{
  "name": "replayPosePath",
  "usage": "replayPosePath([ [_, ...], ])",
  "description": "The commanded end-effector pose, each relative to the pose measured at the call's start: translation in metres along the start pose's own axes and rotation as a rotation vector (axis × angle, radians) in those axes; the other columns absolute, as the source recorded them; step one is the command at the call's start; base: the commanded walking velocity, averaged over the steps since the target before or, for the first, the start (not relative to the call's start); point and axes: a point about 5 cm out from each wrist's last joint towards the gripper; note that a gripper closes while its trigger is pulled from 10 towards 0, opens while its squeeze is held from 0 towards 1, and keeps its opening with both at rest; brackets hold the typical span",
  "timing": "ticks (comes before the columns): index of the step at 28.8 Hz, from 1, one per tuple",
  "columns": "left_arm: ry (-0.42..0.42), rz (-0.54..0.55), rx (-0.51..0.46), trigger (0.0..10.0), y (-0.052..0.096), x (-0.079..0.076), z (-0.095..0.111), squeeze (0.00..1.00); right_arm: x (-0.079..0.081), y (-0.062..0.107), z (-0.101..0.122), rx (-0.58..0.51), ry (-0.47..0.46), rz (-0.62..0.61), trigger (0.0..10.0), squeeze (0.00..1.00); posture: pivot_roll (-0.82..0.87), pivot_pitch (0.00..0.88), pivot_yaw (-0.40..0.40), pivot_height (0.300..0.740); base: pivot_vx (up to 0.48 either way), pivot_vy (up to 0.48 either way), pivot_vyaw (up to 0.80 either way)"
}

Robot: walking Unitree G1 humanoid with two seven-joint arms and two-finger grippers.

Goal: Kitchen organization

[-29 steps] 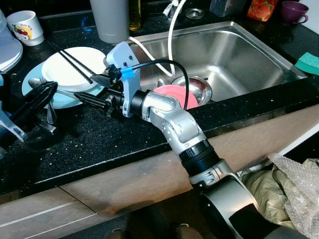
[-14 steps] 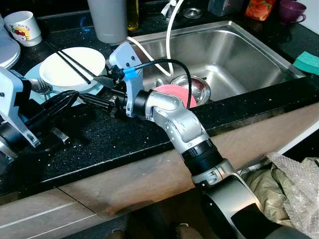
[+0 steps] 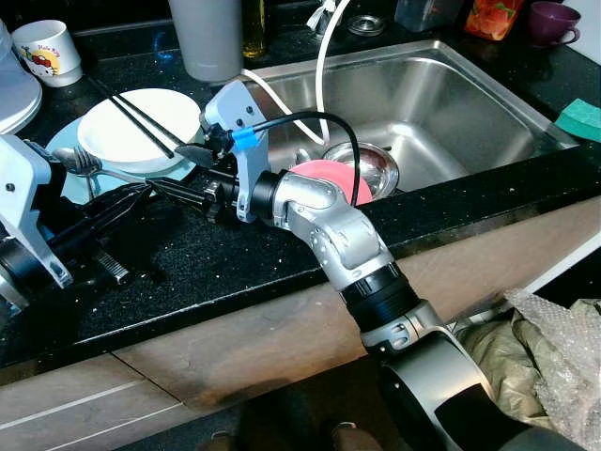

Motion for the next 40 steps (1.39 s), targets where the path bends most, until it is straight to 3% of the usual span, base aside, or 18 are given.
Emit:
replayPosePath([
  [1,0.004,-0.038,0.019,10.0,-0.001,-0.005,-0.001,0.0,0.004,-0.002,0.002,-0.004,-0.001,0.017,2.9,0.0,0.04,0.17,-0.002,0.74,0.0,0.0,0.0],
  [2,0.004,-0.038,0.019,10.0,-0.001,-0.005,-0.001,0.0,0.004,-0.002,0.002,-0.004,-0.001,0.017,2.9,0.0,0.04,0.17,-0.002,0.74,0.0,0.0,0.0],
  [3,0.004,-0.043,0.02,10.0,-0.001,-0.006,-0.001,0.0,0.003,-0.002,0.002,-0.005,-0.002,0.015,2.2,0.0,0.04,0.168,-0.003,0.74,0.0,0.0,0.0],
  [5,0.004,-0.044,0.02,10.0,-0.001,-0.006,-0.001,0.0,0.003,-0.002,0.002,-0.006,-0.002,0.014,2.2,0.0,0.04,0.169,-0.002,0.74,0.0,0.0,0.0],
  [6,0.005,-0.047,0.02,10.0,-0.002,-0.006,-0.001,0.0,0.003,-0.002,0.002,-0.007,-0.003,0.013,1.6,0.0,0.04,0.17,-0.002,0.74,0.0,0.0,0.0],
  [8,0.006,-0.049,0.021,10.0,-0.002,-0.007,-0.001,0.0,0.003,-0.002,0.003,-0.007,-0.003,0.013,1.6,0.0,0.04,0.17,-0.002,0.74,0.0,0.0,0.0],
  [9,0.006,-0.053,0.022,10.0,-0.002,-0.007,-0.001,0.0,0.002,-0.002,0.003,-0.01,-0.005,0.012,0.4,0.0,0.04,0.17,-0.001,0.74,0.0,0.0,0.0],
  [21,0.001,-0.053,0.022,10.0,-0.002,-0.006,0.0,0.0,0.0,-0.001,0.012,-0.045,-0.015,0.003,0.0,0.0,0.04,0.168,0.001,0.74,0.0,0.0,0.0],
  [22,0.0,-0.053,0.022,10.0,-0.002,-0.006,0.001,0.0,0.0,0.0,0.02,-0.083,-0.03,0.009,2.2,0.0,0.04,0.168,0.002,0.74,0.0,0.0,0.0],
  [23,0.0,-0.054,0.023,10.0,-0.001,-0.005,0.001,0.0,-0.001,0.001,0.028,-0.116,-0.04,0.01,7.1,0.0,0.04,0.168,0.002,0.74,0.0,0.0,0.0],
  [24,-0.002,-0.053,0.025,10.0,0.0,-0.005,0.001,0.0,-0.003,0.004,0.037,-0.153,-0.055,0.007,10.0,0.56,0.04,0.168,0.005,0.74,0.0,0.0,0.0],
  [25,-0.002,-0.053,0.026,10.0,0.0,-0.004,0.001,0.0,-0.003,0.004,0.038,-0.159,-0.058,0.004,10.0,0.56,0.04,0.168,0.005,0.74,0.0,0.0,0.0],
  [26,-0.003,-0.053,0.028,10.0,0.0,-0.004,0.001,0.0,-0.004,0.005,0.037,-0.154,-0.052,-0.005,10.0,1.0,0.04,0.168,0.005,0.74,0.0,0.0,0.0],
  [32,-0.005,-0.049,0.037,10.0,0.002,-0.002,0.0,0.0,-0.004,0.008,0.019,-0.045,0.037,-0.036,10.0,1.0,0.04,0.167,0.003,0.74,0.0,0.0,0.0],
  [40,-0.008,-0.033,0.049,10.0,0.009,0.003,0.001,0.0,0.007,0.007,0.002,0.053,0.017,0.008,10.0,1.0,0.05,0.16,-0.005,0.74,0.0,0.0,0.0],
])
Point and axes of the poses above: a point about 5 cm out from each wrist's last joint towards the gripper, its own y axis pointing back from the gripper into the wrist, its own z axis along the axis of the wrist's last joint, x = y × z, and after that the axes turned 4 degrees about y, right-handed
